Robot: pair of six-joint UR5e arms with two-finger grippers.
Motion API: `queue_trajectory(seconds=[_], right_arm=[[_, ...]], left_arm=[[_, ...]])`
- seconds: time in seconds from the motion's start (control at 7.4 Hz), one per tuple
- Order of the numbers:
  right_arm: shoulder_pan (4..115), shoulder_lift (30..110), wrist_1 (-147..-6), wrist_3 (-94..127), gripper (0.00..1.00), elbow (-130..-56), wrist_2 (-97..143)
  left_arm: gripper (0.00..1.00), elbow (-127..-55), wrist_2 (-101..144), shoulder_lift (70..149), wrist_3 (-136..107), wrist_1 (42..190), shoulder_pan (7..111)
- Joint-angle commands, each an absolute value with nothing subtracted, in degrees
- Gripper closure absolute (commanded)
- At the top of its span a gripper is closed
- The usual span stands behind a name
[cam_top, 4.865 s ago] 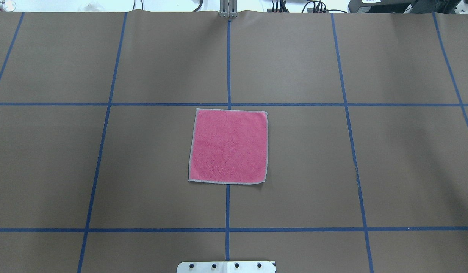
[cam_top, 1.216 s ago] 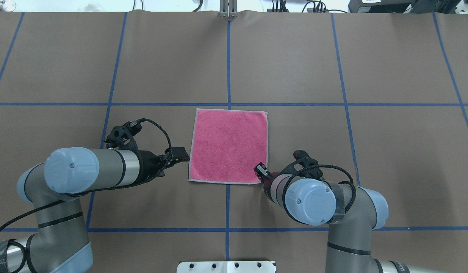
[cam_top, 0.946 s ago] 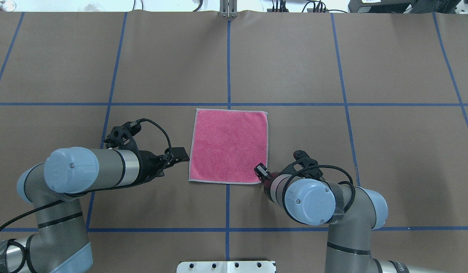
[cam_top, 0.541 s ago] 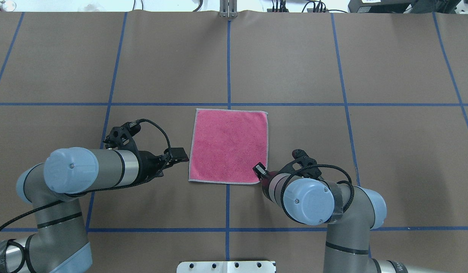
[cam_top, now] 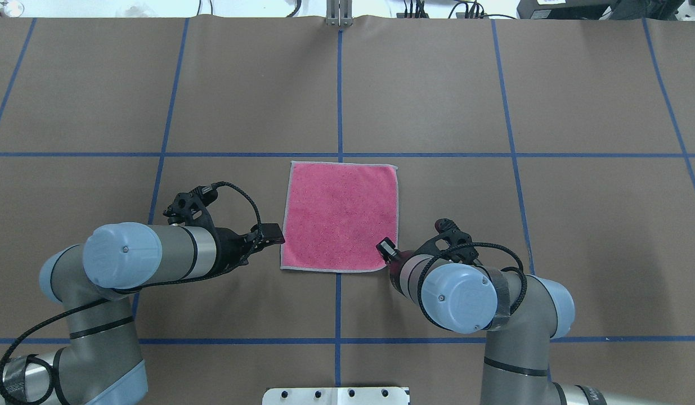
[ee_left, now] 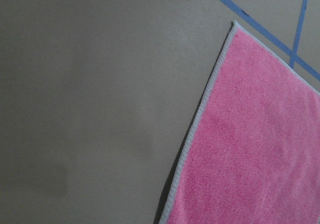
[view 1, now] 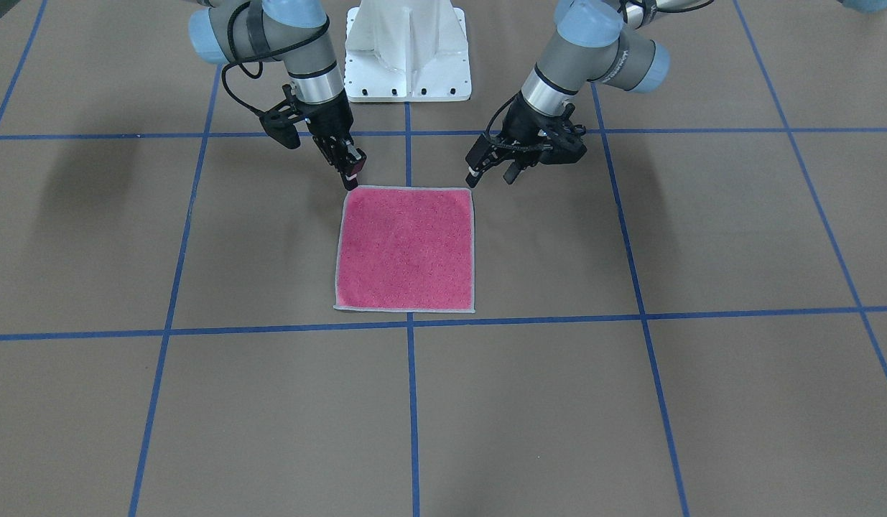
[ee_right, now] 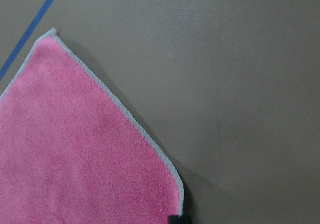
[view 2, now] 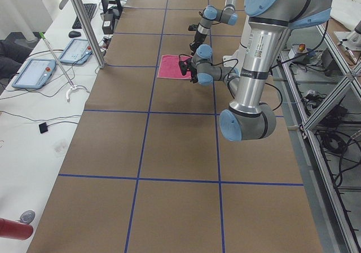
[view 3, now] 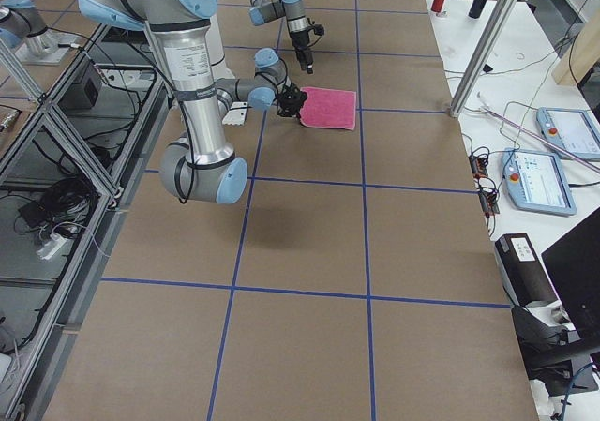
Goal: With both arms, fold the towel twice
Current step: 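Lower the left gripper onto the towel corner nearest it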
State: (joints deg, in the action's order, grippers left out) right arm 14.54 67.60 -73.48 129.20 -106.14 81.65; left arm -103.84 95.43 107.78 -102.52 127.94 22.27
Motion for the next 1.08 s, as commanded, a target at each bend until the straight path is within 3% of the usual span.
queue_trajectory(seconds=[0.0,0.95], right_arm=[[14.5,67.85,-73.56,129.2,1.0,-106.08,81.13],[14.5,67.94,-73.48,129.11,1.0,-106.08,80.51]], left_arm=[[0.1,-101.88,95.19,109.85,-102.57,127.97,21.97],[0.1,-95.54,95.19,115.31,-102.22,128.14,21.71]])
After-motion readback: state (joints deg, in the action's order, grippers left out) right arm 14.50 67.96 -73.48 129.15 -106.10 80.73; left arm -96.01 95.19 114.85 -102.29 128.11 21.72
